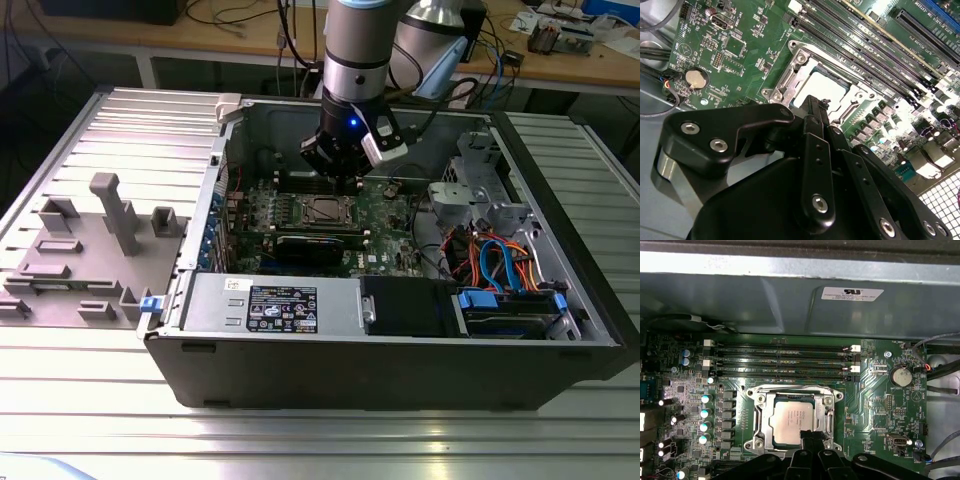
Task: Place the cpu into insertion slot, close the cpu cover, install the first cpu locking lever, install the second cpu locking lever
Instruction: 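Install the second cpu locking lever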
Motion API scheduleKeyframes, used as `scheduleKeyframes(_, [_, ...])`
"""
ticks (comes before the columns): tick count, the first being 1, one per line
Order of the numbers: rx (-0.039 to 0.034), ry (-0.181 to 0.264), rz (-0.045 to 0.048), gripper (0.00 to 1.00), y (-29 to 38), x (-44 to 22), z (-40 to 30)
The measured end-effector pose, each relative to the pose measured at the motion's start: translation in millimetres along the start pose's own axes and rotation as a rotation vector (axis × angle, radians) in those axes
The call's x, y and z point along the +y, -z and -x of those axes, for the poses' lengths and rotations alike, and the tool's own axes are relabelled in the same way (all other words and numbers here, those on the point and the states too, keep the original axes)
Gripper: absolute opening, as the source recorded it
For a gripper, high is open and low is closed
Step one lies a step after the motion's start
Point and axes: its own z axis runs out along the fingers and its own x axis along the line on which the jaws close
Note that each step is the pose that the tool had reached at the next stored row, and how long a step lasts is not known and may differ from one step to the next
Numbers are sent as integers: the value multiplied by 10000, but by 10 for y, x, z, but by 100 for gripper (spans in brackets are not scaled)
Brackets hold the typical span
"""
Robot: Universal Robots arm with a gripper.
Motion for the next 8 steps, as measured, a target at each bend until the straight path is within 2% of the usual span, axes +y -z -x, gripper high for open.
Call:
scheduleKeyframes(5, [0, 0, 0, 11, 0, -5, 0])
scheduleKeyframes(7, [0, 0, 0, 11, 3, -60, -2])
scheduleKeyframes(8, [-1, -1, 1, 11, 2, -62, -2])
